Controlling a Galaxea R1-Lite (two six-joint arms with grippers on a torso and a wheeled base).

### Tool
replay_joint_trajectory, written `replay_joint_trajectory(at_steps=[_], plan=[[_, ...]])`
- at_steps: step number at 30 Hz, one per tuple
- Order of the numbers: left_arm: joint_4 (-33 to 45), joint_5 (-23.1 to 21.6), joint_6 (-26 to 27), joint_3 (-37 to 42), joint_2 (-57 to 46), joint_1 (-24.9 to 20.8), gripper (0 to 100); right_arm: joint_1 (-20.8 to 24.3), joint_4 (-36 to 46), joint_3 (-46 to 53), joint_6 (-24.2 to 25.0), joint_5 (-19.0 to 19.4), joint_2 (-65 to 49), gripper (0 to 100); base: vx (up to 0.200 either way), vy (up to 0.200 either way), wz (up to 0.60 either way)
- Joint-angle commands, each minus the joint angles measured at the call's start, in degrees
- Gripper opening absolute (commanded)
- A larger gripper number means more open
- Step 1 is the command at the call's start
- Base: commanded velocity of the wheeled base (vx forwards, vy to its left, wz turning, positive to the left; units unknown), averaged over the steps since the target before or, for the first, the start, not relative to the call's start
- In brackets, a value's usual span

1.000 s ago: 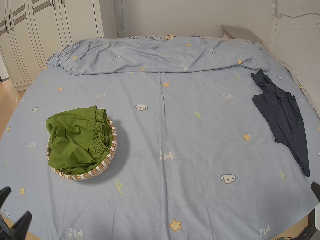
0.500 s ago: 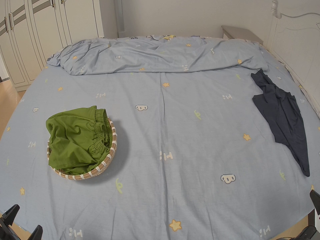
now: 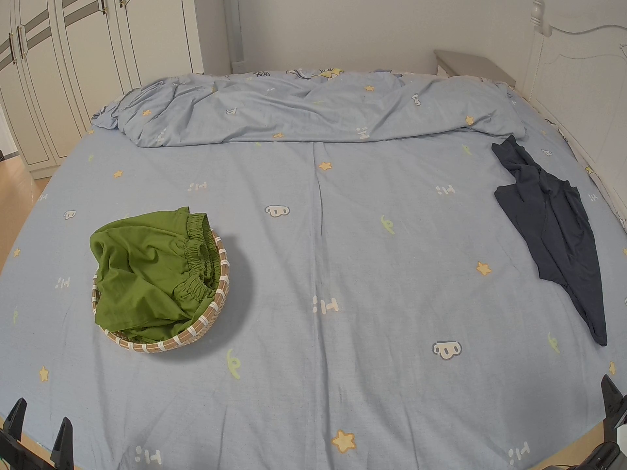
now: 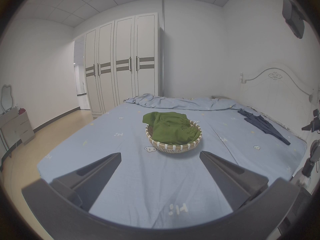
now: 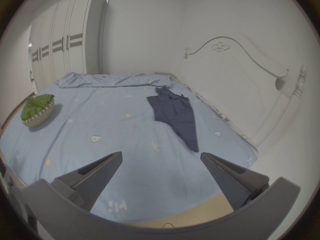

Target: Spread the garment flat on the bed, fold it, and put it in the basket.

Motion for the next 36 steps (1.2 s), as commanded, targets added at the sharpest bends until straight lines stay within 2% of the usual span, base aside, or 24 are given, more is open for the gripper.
replay_joint_trajectory(at_steps=[1,3,4,6,8,10,13,14,15,16,17,18,19,20,21,22,23,26,29,36], plan=[[-2.8,0.0,-0.3,2.0,-0.8,0.0,100,-7.1,0.5,1.1,-5.3,-6.3,0.0,100,0.0,0.0,0.0],[-7.5,0.0,-0.2,4.1,-0.8,0.0,100,-11.1,0.5,0.9,-10.1,-6.4,-4.0,100,0.0,0.0,0.0],[-9.1,0.0,-0.2,4.7,-0.8,0.0,100,-11.0,0.1,1.2,-11.1,-6.3,-5.4,100,0.0,0.0,0.0],[-13.1,-0.6,-0.1,7.2,-0.8,0.0,100,-10.1,-1.2,2.3,-10.9,-6.4,-6.6,100,0.0,0.0,0.0],[-12.9,-2.3,0.9,7.4,-0.8,0.0,100,-10.2,-3.7,3.9,-9.6,-5.8,-6.5,100,0.0,0.0,0.0],[-12.5,-3.3,1.2,7.4,-0.8,0.0,100,-10.2,-9.3,8.6,-7.1,-2.4,-6.5,100,0.0,0.0,0.0],[-12.5,-3.2,1.1,7.4,-0.8,0.0,100,-10.2,-20.4,14.6,-5.0,5.7,-6.5,100,0.0,0.0,0.0],[-12.5,-3.2,1.1,7.4,-0.8,0.0,100,-10.2,-20.9,14.8,-4.9,6.1,-6.5,100,0.0,0.0,0.0],[-12.5,-3.2,1.1,7.4,-0.8,0.0,100,-10.2,-21.7,15.0,-3.3,9.4,-6.6,100,0.0,0.0,0.0],[-12.5,-3.2,1.1,7.4,-0.8,0.0,100,-10.2,-21.5,15.0,-3.0,9.9,-6.5,100,0.0,0.0,0.0],[-12.5,-3.2,1.1,7.4,-0.8,0.0,100,-10.2,-21.1,15.0,-0.3,11.6,-6.5,100,0.0,0.0,0.0],[-12.5,-3.2,1.1,7.4,-0.8,0.0,100,-10.2,-21.1,15.0,-0.2,11.8,-6.5,100,0.0,0.0,0.0],[-12.5,-3.2,1.0,7.4,-0.8,0.0,100,-10.2,-21.1,15.0,0.7,13.6,-6.5,100,0.0,0.0,0.0],[-12.5,-3.2,1.0,7.4,-0.8,0.0,100,-10.2,-21.1,15.0,0.9,14.3,-6.5,100,0.0,0.0,0.0],[-12.5,-3.2,1.0,7.4,-0.8,0.0,100,-10.2,-21.1,15.0,1.1,17.1,-6.5,100,0.0,0.0,0.0],[-12.5,-3.2,1.0,7.4,-0.8,0.0,100,-10.2,-21.1,15.0,1.0,17.3,-6.5,100,0.0,0.0,0.0],[-12.5,-3.2,1.1,7.4,-0.8,0.0,100,-10.2,-20.8,15.0,0.8,20.6,-6.5,100,0.0,0.0,0.0],[-12.5,-3.2,1.1,7.4,-0.8,0.0,100,-10.2,-18.4,15.0,-1.9,24.2,-6.5,100,0.0,0.0,0.0],[-12.5,-3.2,1.1,7.4,-0.8,0.0,100,-10.2,-17.9,15.0,-3.4,25.0,-6.5,100,0.0,0.0,0.0],[-12.5,-3.2,1.1,7.4,-0.8,0.0,100,-10.2,-18.0,15.0,-3.5,25.6,-6.5,100,0.0,0.0,0.0]])
